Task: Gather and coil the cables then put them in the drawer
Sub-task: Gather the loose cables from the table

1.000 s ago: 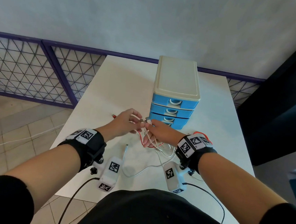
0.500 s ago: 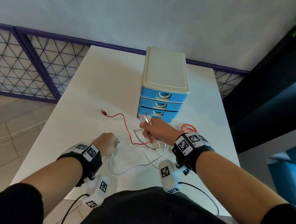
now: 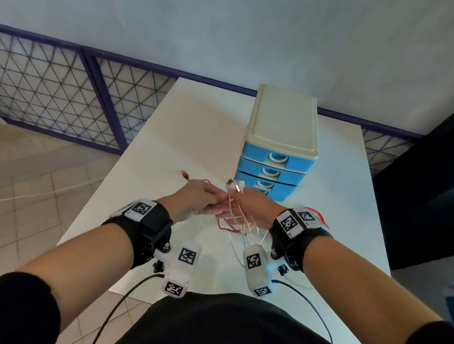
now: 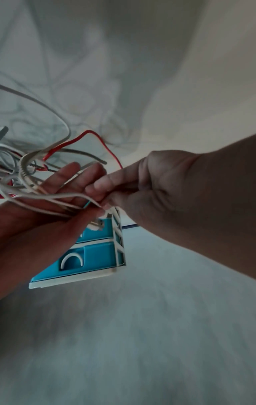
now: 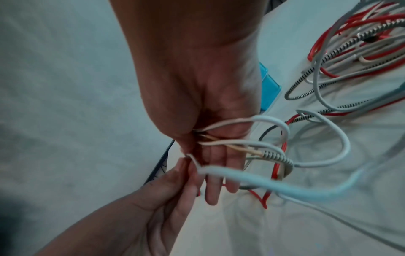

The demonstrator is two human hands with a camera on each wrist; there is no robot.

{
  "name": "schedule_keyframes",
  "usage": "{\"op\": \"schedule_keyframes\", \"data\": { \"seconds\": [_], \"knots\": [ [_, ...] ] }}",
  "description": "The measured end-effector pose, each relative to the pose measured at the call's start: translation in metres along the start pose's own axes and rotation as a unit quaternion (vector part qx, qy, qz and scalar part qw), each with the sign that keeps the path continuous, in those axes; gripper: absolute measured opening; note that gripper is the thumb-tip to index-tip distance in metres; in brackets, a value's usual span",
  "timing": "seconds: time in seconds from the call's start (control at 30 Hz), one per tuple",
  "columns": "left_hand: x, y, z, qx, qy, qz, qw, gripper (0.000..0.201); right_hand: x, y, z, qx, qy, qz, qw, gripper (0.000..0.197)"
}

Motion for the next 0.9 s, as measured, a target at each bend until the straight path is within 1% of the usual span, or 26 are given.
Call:
{"op": "schedule_keyframes", "data": {
  "seconds": [0.03, 0.1, 0.17, 0.23, 0.3, 0.37, 0.43, 0.5, 0.53, 0.6, 0.67, 0.77, 0.8, 0.83, 0.9],
  "knots": [
    [0.002, -0.002, 0.001, -0.004, 0.004, 0.024, 1.000, 0.014, 0.002, 0.000, 0.000, -0.007, 0.004, 0.000, 1.000, 0.031],
    [0.009, -0.005, 0.003, -0.001, 0.036, 0.057, 0.998, 0.011, 0.005, 0.001, -0.001, -0.023, 0.025, 0.027, 0.999, 0.020],
    [0.016, -0.008, 0.008, 0.014, 0.069, 0.054, 0.996, 0.013, 0.009, -0.001, -0.004, -0.034, 0.056, 0.054, 0.996, 0.021],
    [0.017, -0.009, 0.013, 0.039, 0.057, 0.002, 0.998, 0.013, 0.012, 0.000, -0.005, -0.044, 0.074, 0.056, 0.995, 0.024],
    [0.011, -0.009, 0.016, 0.060, 0.042, -0.053, 0.996, 0.010, 0.011, 0.003, -0.006, -0.060, 0.065, 0.040, 0.995, 0.029],
    [0.000, -0.007, 0.016, 0.069, 0.028, -0.078, 0.994, 0.010, 0.007, 0.006, -0.006, -0.071, 0.056, 0.022, 0.996, 0.034],
    [-0.009, -0.006, 0.015, 0.068, 0.001, -0.080, 0.994, 0.010, 0.002, 0.008, -0.003, -0.063, 0.069, 0.004, 0.996, 0.035],
    [-0.013, -0.005, 0.013, 0.053, -0.019, -0.063, 0.996, 0.008, -0.001, 0.008, 0.001, -0.040, 0.094, -0.008, 0.995, 0.032],
    [-0.015, -0.004, 0.011, 0.047, -0.019, -0.047, 0.998, 0.009, 0.000, 0.008, 0.002, -0.032, 0.105, -0.006, 0.994, 0.030],
    [-0.013, -0.001, 0.011, 0.049, 0.002, 0.007, 0.999, 0.009, 0.004, 0.007, 0.005, -0.031, 0.112, -0.009, 0.993, 0.029],
    [-0.006, -0.001, 0.012, 0.072, 0.039, 0.037, 0.996, 0.007, 0.006, 0.007, 0.005, -0.037, 0.119, -0.004, 0.992, 0.026],
    [0.013, -0.004, 0.022, 0.105, 0.117, -0.017, 0.987, 0.019, 0.006, 0.006, 0.005, -0.043, 0.139, 0.042, 0.989, 0.026],
    [0.019, -0.004, 0.026, 0.113, 0.131, -0.034, 0.984, 0.023, 0.006, 0.004, 0.004, -0.043, 0.144, 0.048, 0.988, 0.027],
    [0.023, -0.004, 0.030, 0.122, 0.132, -0.047, 0.983, 0.028, 0.006, 0.004, 0.003, -0.043, 0.148, 0.051, 0.987, 0.028],
    [0.026, -0.002, 0.037, 0.132, 0.095, -0.083, 0.983, 0.037, 0.005, 0.003, 0.002, -0.041, 0.147, 0.051, 0.987, 0.028]
  ]
}}
Point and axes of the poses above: each hand's wrist, its own z-axis towards the middle knuckle, its own x-axis out of the back of the hand, y = z × x, the point moved 2 cm from there along z, towards the middle knuckle, and after that the axes turned 13 degrees about x, right-handed, at the moved point
